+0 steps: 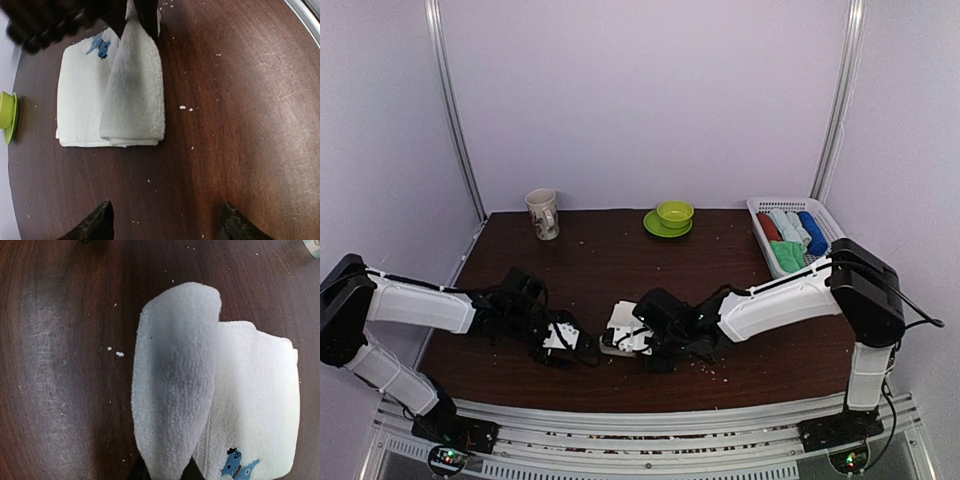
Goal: Roll the towels
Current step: Roll the towel at the center of the board.
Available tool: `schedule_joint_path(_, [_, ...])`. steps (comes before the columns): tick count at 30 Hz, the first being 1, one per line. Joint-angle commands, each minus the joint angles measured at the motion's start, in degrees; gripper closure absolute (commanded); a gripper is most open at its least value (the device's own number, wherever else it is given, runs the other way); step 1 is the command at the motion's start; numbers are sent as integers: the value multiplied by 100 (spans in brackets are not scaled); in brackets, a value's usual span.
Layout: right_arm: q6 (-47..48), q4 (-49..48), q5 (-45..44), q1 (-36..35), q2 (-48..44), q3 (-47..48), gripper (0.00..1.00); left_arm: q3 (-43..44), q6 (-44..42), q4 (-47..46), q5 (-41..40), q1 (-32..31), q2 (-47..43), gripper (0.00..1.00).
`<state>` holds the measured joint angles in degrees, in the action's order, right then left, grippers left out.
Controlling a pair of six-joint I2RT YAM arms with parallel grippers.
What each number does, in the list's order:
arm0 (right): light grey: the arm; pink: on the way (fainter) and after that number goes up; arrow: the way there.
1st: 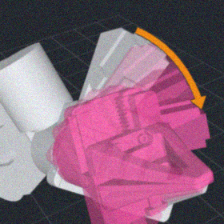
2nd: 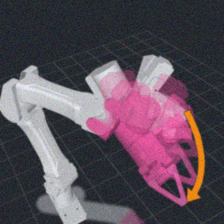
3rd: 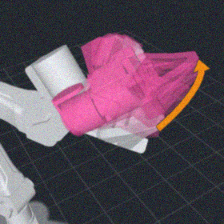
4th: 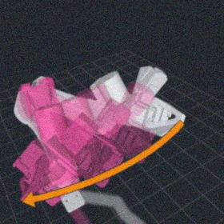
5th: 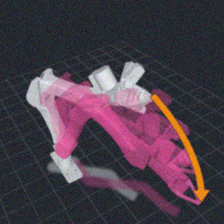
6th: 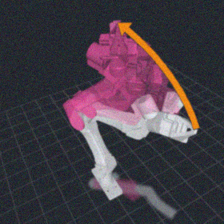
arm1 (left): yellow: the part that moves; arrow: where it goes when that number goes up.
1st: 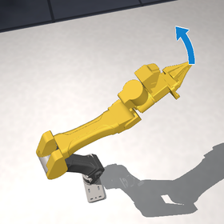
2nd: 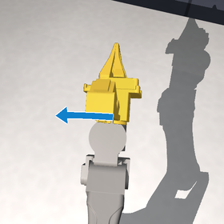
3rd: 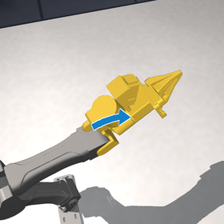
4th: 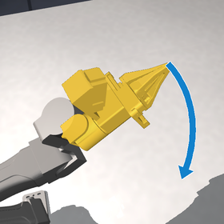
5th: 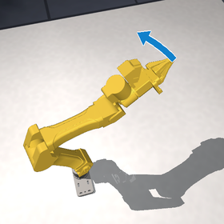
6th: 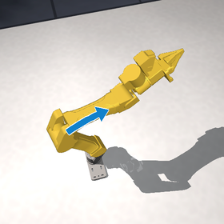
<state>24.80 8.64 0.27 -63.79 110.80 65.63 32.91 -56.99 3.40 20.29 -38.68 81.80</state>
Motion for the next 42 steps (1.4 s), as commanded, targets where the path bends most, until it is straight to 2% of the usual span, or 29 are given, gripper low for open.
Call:
schedule_joint_path(1, [-403, 1088, 1397, 313, 431, 366, 100, -274, -285, -1190, -112, -34, -289, 27])
schedule_joint_path(8, [-587, 1878, 2374, 671, 928, 1080, 100, -754, -374, -2188, -665, -404, -472, 29])
schedule_joint_path(13, [-699, 2282, 2959, 878, 1161, 1346, 100, -879, -533, -2573, -1112, -802, -254, 33])
schedule_joint_path(17, [-730, 2454, 3246, 987, 1256, 1480, 100, -960, -624, -2920, -1350, -1121, -8, 31])
schedule_joint_path(22, [-745, 2542, 3328, 1084, 1320, 1567, 99, -702, -431, -2965, -1605, -1377, 395, 30])
schedule_joint_path(32, [-672, 2596, 3409, 1107, 1417, 1595, 99, -112, -6, -2784, -1961, -1391, 1085, 31])
schedule_joint_path(37, [-658, 2586, 3445, 1154, 1410, 1594, 99, 65, 47, -2510, -1935, -1397, 1344, 47])
schedule_joint_path(42, [-636, 2600, 3464, 1190, 1418, 1591, 99, 171, 130, -2192, -1918, -1410, 1504, 76])
